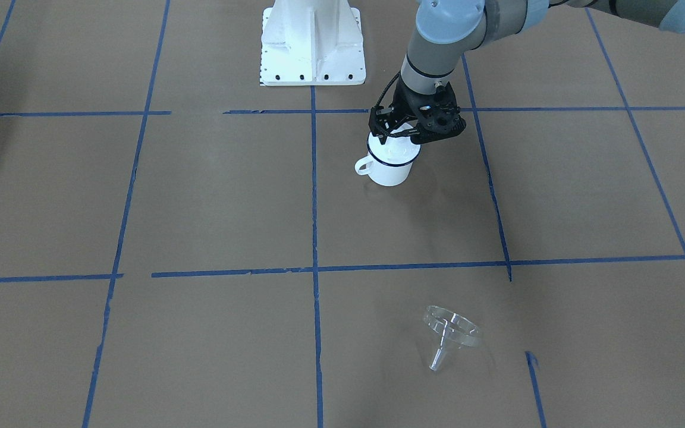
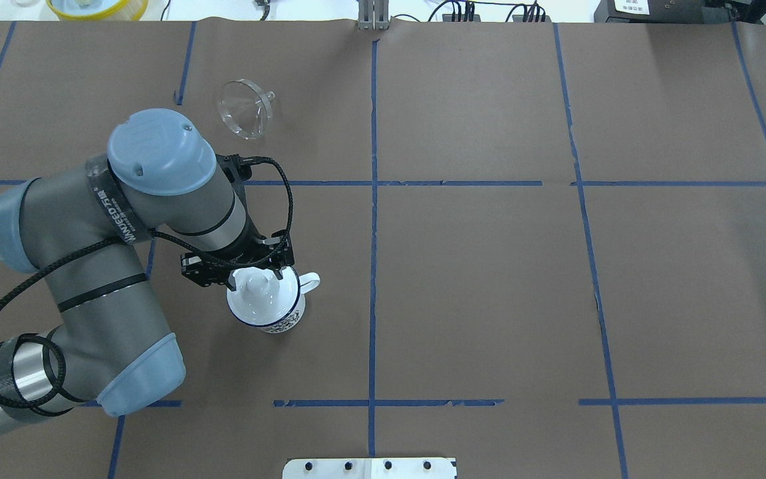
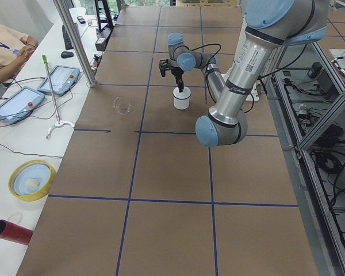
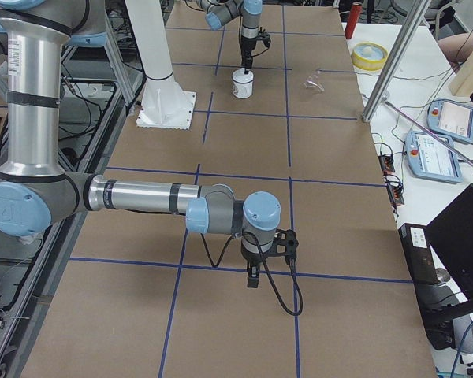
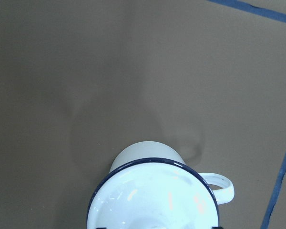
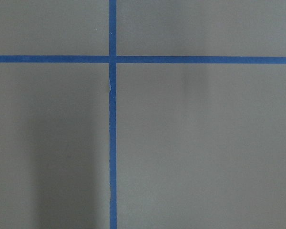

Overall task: Place funnel on cup
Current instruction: 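Grasp the white lid with the left gripper and lift it off, then carry the lid beside the mug and lower it onto the table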

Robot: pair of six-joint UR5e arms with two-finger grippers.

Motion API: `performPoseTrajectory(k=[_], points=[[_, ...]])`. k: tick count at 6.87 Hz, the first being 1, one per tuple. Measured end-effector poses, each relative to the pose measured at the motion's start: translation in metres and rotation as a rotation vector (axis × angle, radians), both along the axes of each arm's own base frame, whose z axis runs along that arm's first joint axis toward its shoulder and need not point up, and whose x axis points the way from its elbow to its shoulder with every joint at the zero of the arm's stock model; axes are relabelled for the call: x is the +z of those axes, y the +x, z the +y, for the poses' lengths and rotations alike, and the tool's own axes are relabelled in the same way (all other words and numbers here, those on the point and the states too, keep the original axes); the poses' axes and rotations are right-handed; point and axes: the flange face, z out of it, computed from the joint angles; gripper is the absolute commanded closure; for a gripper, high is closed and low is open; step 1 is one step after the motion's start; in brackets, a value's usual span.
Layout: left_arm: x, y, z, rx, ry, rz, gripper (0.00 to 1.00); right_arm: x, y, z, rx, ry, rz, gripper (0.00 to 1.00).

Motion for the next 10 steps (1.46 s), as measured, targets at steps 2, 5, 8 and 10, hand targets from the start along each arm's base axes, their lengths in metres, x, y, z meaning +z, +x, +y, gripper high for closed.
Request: performPoseTrajectory(k=[2, 5, 8, 10], points=[[0.001, 0.002, 0.003, 0.004, -0.001, -0.001, 0.83, 0.0, 0.0, 0.0, 0.0, 0.0, 0.0, 0.0], [-0.003, 0.0, 0.004, -0.004, -0.009, 0.006, 1.0, 0.0, 0.0, 0.0, 0.0, 0.0, 0.0, 0.0], [-0.03, -0.039, 0.008, -0.054, -0.014, 0.021, 1.0, 0.0, 0.0, 0.0, 0.0, 0.0, 0.0, 0.0], [-0.046, -0.105, -0.007, -0.133, 0.016, 0.031, 1.0, 0.0, 0.0, 0.0, 0.0, 0.0, 0.0, 0.0]])
